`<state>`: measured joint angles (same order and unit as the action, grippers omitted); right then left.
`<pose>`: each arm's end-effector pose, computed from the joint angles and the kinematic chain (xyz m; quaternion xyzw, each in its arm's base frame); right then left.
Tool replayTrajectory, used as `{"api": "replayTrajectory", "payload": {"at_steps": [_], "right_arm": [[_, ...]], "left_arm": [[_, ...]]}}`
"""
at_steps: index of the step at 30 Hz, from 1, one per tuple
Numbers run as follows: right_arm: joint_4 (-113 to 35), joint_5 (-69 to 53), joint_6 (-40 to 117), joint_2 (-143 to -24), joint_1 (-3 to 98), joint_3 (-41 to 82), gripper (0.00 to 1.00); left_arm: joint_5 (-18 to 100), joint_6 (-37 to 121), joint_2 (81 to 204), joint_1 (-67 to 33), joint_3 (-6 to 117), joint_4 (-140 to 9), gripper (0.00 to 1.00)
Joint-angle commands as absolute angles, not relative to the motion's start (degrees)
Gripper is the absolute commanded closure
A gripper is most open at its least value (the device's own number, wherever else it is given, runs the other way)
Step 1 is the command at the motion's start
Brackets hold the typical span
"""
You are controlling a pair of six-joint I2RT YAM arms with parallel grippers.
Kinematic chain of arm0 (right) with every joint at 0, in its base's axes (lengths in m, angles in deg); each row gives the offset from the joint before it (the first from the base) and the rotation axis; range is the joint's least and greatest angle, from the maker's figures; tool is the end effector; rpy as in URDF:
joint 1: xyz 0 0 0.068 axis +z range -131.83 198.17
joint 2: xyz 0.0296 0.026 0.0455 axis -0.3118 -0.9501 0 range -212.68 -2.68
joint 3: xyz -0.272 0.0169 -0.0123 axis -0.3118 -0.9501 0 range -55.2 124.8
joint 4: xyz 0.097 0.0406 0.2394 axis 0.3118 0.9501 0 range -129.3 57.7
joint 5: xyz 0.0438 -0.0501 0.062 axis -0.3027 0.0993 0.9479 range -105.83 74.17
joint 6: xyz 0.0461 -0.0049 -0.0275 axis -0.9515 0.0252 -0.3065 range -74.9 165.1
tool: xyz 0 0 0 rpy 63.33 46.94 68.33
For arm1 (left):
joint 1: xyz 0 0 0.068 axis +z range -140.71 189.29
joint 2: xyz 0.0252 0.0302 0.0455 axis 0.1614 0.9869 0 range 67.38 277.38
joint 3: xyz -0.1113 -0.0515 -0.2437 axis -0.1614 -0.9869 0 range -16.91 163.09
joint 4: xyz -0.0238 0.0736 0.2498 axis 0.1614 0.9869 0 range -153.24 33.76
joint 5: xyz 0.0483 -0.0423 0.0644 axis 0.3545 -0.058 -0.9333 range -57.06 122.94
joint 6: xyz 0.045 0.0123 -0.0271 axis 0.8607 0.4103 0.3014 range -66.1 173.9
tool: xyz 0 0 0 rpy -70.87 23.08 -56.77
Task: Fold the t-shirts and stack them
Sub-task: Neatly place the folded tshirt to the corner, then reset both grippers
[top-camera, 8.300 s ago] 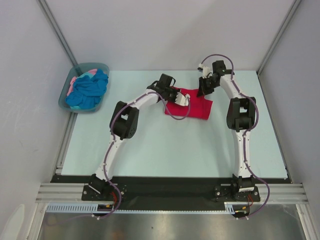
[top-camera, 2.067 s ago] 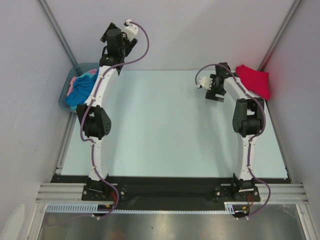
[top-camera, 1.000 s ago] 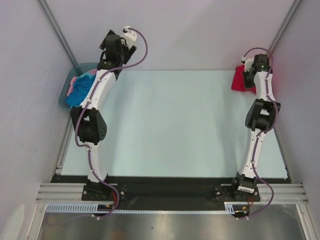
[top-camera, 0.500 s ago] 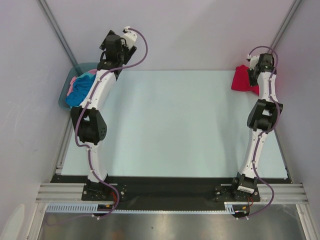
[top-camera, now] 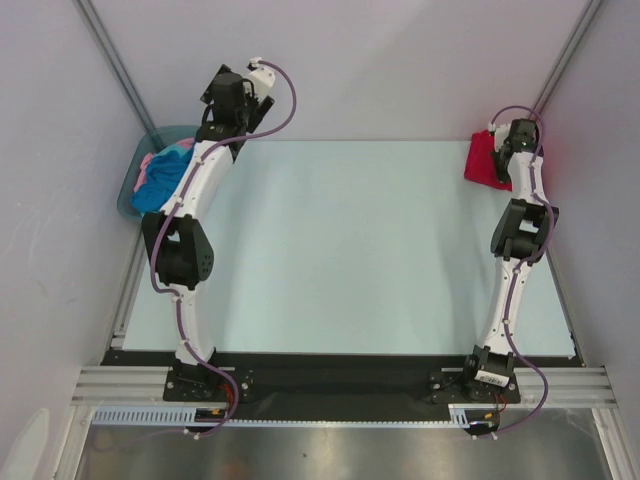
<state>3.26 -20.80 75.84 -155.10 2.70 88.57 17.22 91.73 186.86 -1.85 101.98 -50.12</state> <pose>0.5523 -0.1560 0.1728 -0.1109 0.9359 -0.1678 0.2891 0.4931 -0.0873 0.3752 0.2460 0.7440 0.2459 0.5705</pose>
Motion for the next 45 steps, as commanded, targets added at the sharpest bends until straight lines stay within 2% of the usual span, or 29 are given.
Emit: {"api": "replayTrajectory", "payload": {"at_steps": [1,5,6,7,8,10,11,13,14,16,17,18,19,26,29,33,45], "right_arm": [[3.5,-24.2,76.5,-155.7,2.0,88.4,1.0],[3.4,-23.7,75.4,-150.4,3.3,88.0,1.0],[4.6,-22.7,75.2,-147.4,3.7,87.7,0.95],[5.3,-21.7,75.0,-145.3,5.1,86.6,0.88],[6.0,-20.3,74.6,-143.5,6.0,85.8,0.76],[6.7,-19.2,74.1,-138.0,8.1,84.3,0.68],[7.3,-18.6,73.8,-136.5,10.4,84.1,0.6],[9.3,-17.8,73.2,-132.6,12.7,84.1,0.52],[10.4,-16.5,73.3,-131.5,15.4,84.2,0.41],[13.6,-16.5,72.5,-130.3,18.0,84.1,0.28],[14.8,-14.3,71.9,-129.6,19.6,84.3,0.12],[17.4,-13.1,70.6,-129.3,21.6,84.1,0.04],[18.4,-12.8,69.4,-129.2,22.4,83.7,0.02],[28.5,-7.0,65.3,-129.0,24.2,79.6,0.0],[28.6,-6.8,66.0,-126.1,24.7,76.9,0.0],[29.0,-7.4,67.4,-124.7,24.8,77.1,0.0],[27.5,-10.0,68.0,-125.1,24.9,77.5,0.0]], "left_arm": [[17.6,92.2,184.1,-1.9,101.8,-51.4,0.0],[17.8,91.3,183.7,-1.9,101.7,-51.4,0.0],[17.8,90.8,183.4,-2.0,101.5,-51.4,0.0],[17.7,90.4,183.2,-1.9,101.0,-51.4,0.0],[17.7,89.3,182.7,-1.9,100.7,-51.4,0.0],[17.7,87.9,182.2,-1.9,99.9,-51.3,0.0],[17.9,86.6,181.7,-2.0,99.6,-50.7,0.0],[19.1,85.2,181.1,-2.2,98.8,-49.7,0.0],[19.4,84.0,180.9,-2.3,98.5,-48.6,0.0],[20.9,82.1,180.3,-2.7,97.8,-47.1,0.0],[22.3,80.0,180.1,-2.8,97.7,-44.8,0.0],[23.5,78.9,179.4,-2.8,97.6,-43.7,0.0],[26.2,77.8,179.3,-3.0,97.0,-42.1,0.0],[40.1,73.9,176.4,-2.9,92.6,-32.3,0.0],[43.9,73.3,173.0,-2.9,88.0,-31.1,0.0],[45.9,73.3,170.7,-2.9,83.7,-30.9,0.0],[43.8,73.6,169.7,-2.9,83.0,-30.5,0.0]]}}
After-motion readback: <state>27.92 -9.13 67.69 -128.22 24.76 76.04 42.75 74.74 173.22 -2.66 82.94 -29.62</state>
